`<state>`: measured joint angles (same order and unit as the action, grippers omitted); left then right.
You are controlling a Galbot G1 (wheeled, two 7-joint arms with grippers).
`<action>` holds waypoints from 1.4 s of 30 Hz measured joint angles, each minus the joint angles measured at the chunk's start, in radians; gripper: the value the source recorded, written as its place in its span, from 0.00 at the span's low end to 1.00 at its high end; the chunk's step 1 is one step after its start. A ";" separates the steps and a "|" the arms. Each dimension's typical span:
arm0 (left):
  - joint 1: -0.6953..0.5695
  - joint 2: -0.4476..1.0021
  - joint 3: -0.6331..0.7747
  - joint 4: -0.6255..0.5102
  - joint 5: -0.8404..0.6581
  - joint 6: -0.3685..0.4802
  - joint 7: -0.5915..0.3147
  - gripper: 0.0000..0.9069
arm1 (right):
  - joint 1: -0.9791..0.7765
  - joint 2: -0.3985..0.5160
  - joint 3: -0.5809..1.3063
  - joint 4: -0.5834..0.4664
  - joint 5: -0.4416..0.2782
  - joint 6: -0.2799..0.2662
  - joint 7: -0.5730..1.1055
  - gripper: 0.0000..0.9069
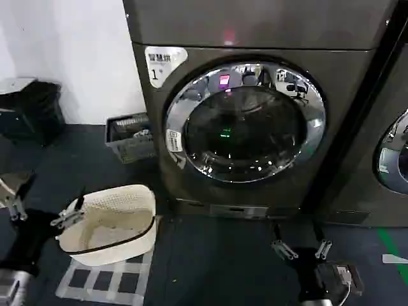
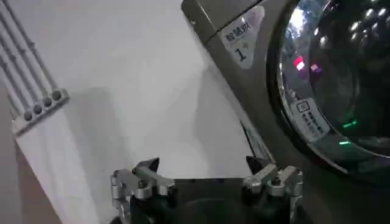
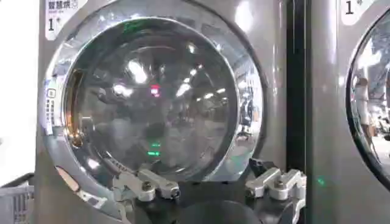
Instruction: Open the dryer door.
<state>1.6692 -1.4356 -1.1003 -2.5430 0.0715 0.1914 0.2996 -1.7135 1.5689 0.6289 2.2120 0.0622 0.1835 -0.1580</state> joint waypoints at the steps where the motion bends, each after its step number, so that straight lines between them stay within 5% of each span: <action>1: -0.001 0.000 0.003 0.000 0.005 0.002 -0.001 1.00 | 0.008 -0.008 0.009 -0.004 0.020 -0.011 -0.026 1.00; 8: 0.002 0.004 0.011 -0.004 0.012 0.004 -0.010 1.00 | 0.135 -0.149 0.062 -0.033 0.220 -0.135 -0.226 1.00; 13: 0.006 0.009 0.010 -0.008 0.012 0.004 -0.009 1.00 | 0.261 -0.284 0.020 -0.069 0.300 -0.186 -0.258 1.00; 26: 0.026 -0.003 0.010 -0.026 0.027 0.013 -0.008 1.00 | 0.533 -0.492 -0.227 -0.186 0.344 -0.261 -0.309 1.00; 42: 0.018 -0.001 0.037 -0.026 0.067 0.065 -0.007 1.00 | 0.809 -0.461 -0.413 -0.316 0.355 -0.347 -0.307 1.00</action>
<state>1.6869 -1.4365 -1.0633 -2.5692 0.1382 0.2560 0.2927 -0.9048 1.1080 0.2157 1.8957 0.4170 -0.1633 -0.4652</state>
